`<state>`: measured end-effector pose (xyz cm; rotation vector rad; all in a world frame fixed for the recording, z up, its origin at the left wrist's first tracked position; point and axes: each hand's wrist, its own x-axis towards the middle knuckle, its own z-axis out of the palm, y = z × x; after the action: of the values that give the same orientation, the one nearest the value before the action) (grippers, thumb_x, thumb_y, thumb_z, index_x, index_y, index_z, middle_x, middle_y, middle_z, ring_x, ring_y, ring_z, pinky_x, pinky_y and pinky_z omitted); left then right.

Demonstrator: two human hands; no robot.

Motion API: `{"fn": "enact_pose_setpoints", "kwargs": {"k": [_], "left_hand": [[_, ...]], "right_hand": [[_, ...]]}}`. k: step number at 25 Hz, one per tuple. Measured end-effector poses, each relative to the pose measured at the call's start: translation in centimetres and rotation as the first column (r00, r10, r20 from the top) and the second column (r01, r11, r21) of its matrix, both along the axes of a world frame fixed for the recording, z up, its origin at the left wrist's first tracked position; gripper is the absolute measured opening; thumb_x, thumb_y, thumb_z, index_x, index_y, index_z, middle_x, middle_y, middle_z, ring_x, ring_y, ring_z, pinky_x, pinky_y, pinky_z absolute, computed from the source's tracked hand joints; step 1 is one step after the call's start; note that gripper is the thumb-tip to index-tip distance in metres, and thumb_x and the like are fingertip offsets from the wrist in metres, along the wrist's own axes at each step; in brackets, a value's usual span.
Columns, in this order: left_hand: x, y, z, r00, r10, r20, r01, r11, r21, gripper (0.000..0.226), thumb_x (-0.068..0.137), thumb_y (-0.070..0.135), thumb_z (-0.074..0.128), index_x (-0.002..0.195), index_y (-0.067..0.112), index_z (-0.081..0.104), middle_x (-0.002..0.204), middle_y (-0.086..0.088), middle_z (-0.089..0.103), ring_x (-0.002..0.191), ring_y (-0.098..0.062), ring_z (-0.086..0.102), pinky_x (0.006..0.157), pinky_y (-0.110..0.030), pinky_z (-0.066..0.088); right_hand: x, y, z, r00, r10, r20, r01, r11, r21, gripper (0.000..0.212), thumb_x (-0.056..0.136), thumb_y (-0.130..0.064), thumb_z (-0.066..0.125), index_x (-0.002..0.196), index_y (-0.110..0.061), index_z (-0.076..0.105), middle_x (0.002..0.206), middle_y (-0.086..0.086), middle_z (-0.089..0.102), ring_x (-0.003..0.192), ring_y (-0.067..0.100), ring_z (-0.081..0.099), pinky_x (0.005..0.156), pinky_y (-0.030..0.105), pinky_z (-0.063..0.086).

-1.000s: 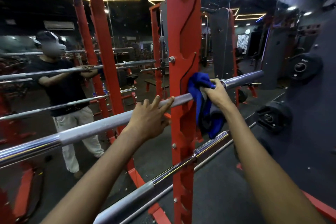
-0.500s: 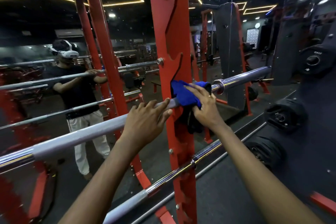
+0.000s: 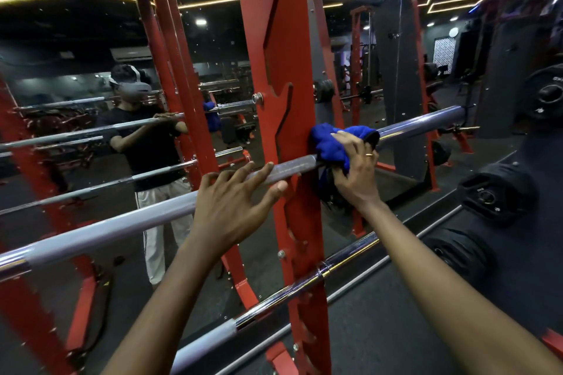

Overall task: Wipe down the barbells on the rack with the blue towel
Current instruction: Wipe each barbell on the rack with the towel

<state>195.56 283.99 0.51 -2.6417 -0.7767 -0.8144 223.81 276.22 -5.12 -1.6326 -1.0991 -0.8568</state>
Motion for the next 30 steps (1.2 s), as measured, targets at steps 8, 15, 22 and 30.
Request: {"fn": "enact_pose_setpoints", "kwargs": {"k": [8,15,22,30], "left_hand": [[4.1,-0.9,-3.0,0.998,-0.002,-0.062,-0.002,0.998,-0.059,0.083,0.081,0.09,0.01,0.156,0.054,0.01,0.169,0.005,0.014,0.142,-0.031,0.019,0.117,-0.057,0.017],[4.4,-1.2,-2.7,1.0,-0.011,0.017,0.014,0.99,-0.142,0.08,0.08,0.087,0.002,0.153,0.058,0.013,0.168,0.008,0.014,0.141,-0.024,0.012,0.119,-0.056,0.014],[4.3,-1.9,-1.9,1.0,-0.004,0.003,0.005,0.97,-0.244,0.082,0.077,0.088,-0.002,0.151,0.06,0.018,0.167,0.011,0.014,0.147,-0.022,0.011,0.122,-0.051,0.003],[4.1,-3.1,-1.0,0.999,0.009,-0.049,-0.023,0.953,-0.301,0.085,0.073,0.086,-0.004,0.152,0.06,0.014,0.169,0.011,0.005,0.151,-0.02,0.002,0.121,-0.051,-0.006]], "right_hand": [[-5.9,3.6,0.4,0.695,0.41,-0.591,0.056,0.788,0.613,0.062,0.099,-0.02,0.06,0.155,-0.008,0.037,0.161,0.014,0.029,0.15,0.023,0.028,0.116,0.015,0.019],[-5.4,4.2,3.4,0.078,0.808,-0.584,0.266,0.548,0.793,0.04,0.103,-0.035,0.053,0.133,-0.008,0.056,0.134,0.006,0.058,0.116,0.02,0.06,0.09,0.029,0.05],[2.7,5.0,2.3,-0.044,0.769,-0.638,0.118,0.638,0.761,0.061,0.085,-0.045,0.053,0.121,0.005,0.057,0.098,0.023,0.068,0.079,0.03,0.066,0.073,0.037,0.057],[-4.6,-0.2,2.1,0.866,-0.088,-0.492,0.064,0.996,-0.066,0.065,0.094,-0.033,0.064,0.151,-0.011,0.042,0.161,0.01,0.031,0.141,0.039,0.035,0.116,0.051,0.028]]}}
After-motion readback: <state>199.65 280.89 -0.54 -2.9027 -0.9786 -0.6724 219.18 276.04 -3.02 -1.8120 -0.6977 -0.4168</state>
